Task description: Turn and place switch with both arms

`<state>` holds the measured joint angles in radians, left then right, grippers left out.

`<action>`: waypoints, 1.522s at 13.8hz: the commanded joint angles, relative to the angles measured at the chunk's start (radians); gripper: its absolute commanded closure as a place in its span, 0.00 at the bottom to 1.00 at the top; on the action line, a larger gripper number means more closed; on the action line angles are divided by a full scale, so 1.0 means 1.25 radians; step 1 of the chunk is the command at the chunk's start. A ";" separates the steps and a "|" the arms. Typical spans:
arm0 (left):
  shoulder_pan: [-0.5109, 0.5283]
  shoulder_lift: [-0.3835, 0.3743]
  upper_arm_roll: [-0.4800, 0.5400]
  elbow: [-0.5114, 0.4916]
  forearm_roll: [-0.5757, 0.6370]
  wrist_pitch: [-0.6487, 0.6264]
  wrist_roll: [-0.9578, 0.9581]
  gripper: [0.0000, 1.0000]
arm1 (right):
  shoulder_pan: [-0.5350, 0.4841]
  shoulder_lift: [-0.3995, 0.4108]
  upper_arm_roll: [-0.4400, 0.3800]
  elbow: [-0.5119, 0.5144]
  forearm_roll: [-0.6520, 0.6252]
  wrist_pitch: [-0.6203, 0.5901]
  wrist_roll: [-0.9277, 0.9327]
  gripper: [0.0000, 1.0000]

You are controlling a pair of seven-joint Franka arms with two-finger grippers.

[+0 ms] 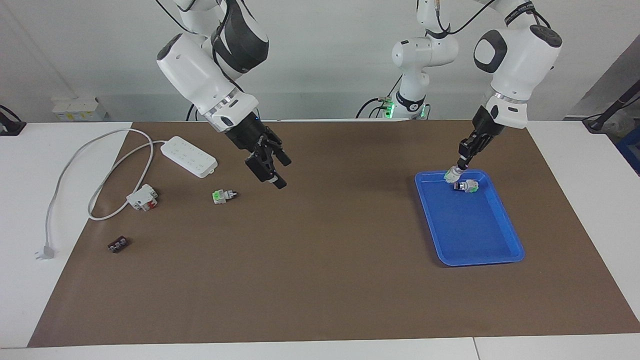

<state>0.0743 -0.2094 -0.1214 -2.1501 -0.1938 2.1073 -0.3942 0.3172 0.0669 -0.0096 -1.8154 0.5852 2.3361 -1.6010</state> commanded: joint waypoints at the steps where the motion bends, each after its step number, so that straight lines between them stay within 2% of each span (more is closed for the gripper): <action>1: -0.003 -0.004 -0.007 -0.043 0.052 0.003 0.082 1.00 | -0.051 -0.004 0.008 0.051 -0.127 -0.100 0.120 0.00; 4: -0.002 0.057 -0.006 -0.057 0.078 0.015 0.192 1.00 | -0.081 -0.001 -0.001 0.073 -0.186 -0.108 0.235 0.00; 6: 0.009 0.062 -0.006 -0.056 0.079 0.015 0.234 1.00 | -0.087 0.002 -0.017 0.089 -0.264 -0.099 0.333 0.00; 7: 0.020 0.063 -0.006 -0.056 0.080 0.014 0.238 0.86 | -0.092 0.002 -0.018 0.097 -0.288 -0.098 0.426 0.00; 8: 0.026 0.068 -0.006 -0.053 0.079 0.011 0.249 0.56 | -0.098 -0.002 -0.019 0.098 -0.310 -0.104 0.524 0.00; 9: 0.028 0.069 -0.006 -0.050 0.079 0.008 0.249 0.36 | -0.100 -0.003 -0.019 0.098 -0.337 -0.110 0.618 0.00; 12: 0.028 0.091 -0.006 0.004 0.079 -0.029 0.249 0.32 | -0.111 -0.006 -0.019 0.098 -0.386 -0.118 0.813 0.00; 15: 0.025 0.142 -0.005 0.138 0.080 -0.143 0.247 0.31 | -0.135 -0.008 -0.024 0.115 -0.420 -0.159 0.971 0.00; 17: 0.018 0.164 -0.004 0.225 0.089 -0.226 0.243 0.30 | -0.147 -0.008 -0.019 0.139 -0.475 -0.211 1.050 0.00; 19: 0.006 0.172 -0.008 0.291 0.183 -0.306 0.247 0.29 | -0.174 -0.024 -0.010 0.140 -0.480 -0.271 1.156 0.00; 21: -0.020 0.172 -0.010 0.369 0.202 -0.397 0.248 0.28 | -0.180 -0.050 -0.003 0.134 -0.479 -0.380 1.236 0.00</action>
<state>0.0821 -0.0233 -0.1338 -1.8085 0.0158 1.7263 -0.0905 0.1182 0.0438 -0.0394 -1.6404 0.0094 1.9666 -0.1577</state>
